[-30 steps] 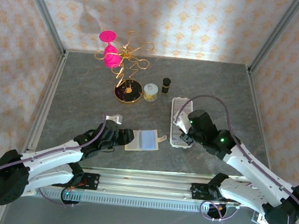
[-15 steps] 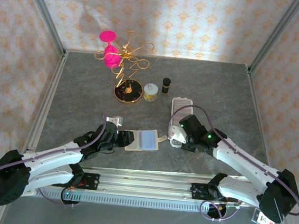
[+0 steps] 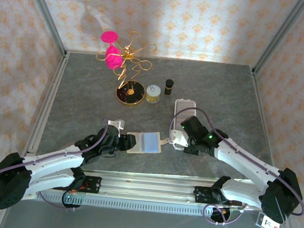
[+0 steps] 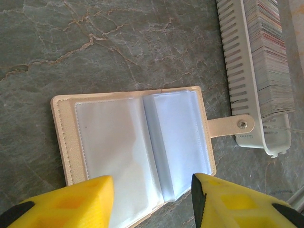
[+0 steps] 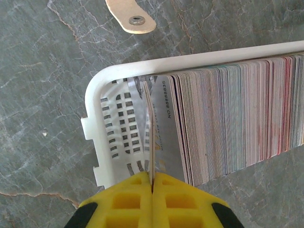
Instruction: Put the credit cards into the card holder
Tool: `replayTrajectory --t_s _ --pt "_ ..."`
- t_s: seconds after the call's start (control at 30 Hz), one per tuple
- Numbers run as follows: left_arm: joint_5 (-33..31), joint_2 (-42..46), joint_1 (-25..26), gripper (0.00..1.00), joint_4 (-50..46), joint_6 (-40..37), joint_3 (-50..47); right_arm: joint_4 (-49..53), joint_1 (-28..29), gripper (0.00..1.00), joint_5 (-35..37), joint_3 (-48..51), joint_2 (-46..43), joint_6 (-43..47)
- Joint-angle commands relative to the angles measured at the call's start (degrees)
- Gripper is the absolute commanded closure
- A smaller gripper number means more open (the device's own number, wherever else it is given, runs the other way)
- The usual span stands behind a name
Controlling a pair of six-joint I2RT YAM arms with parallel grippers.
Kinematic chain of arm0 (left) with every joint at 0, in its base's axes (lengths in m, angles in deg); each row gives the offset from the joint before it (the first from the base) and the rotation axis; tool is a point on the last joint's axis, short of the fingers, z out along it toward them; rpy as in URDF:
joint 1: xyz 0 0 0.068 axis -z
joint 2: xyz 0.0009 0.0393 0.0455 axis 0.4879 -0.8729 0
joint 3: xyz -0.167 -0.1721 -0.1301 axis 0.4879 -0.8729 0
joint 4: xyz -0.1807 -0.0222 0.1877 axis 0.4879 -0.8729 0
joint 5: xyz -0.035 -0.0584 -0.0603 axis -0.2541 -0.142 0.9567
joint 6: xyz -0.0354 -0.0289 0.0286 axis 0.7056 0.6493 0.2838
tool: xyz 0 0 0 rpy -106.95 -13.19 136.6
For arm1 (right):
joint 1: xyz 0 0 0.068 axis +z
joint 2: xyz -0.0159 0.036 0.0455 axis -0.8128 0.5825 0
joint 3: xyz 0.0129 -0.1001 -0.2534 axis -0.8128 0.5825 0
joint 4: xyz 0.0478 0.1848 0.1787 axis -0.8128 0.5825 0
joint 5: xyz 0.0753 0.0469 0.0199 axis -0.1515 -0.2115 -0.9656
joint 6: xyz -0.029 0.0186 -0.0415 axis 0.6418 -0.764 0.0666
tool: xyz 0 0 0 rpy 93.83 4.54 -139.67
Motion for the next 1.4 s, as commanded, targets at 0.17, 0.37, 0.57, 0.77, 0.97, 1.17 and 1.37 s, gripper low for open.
replayTrajectory --t_s 0.17,0.37,0.57,0.77,0.97,1.17,1.37 --pt "0.3 0.9 0.2 0.52 2.3 0.0 -0.6 -4.4 -0.2 1.0 3.0 2.0 2.3 2.3" --pt "0.3 2.0 0.2 0.52 2.4 0.4 -1.3 -7.8 0.1 1.0 5.5 2.2 5.0 3.8" --pt "0.4 2.7 0.2 0.52 3.2 0.9 -2.3 -13.1 0.5 0.72 11.4 4.7 5.0 4.5" --pt "0.9 2.2 0.2 0.52 3.6 0.9 -2.2 -16.2 0.5 0.55 14.7 5.8 4.1 4.6" --pt "0.7 2.9 0.2 0.52 3.8 1.0 -2.7 -19.3 0.5 0.28 15.1 7.2 4.6 5.3" --pt "0.5 3.7 0.2 0.52 3.9 1.1 -3.3 -19.8 0.5 0.12 13.9 5.5 7.7 6.1" --pt "0.8 4.1 0.2 0.52 4.1 1.4 -3.8 -21.7 0.6 0.12 11.7 4.9 9.9 6.1"
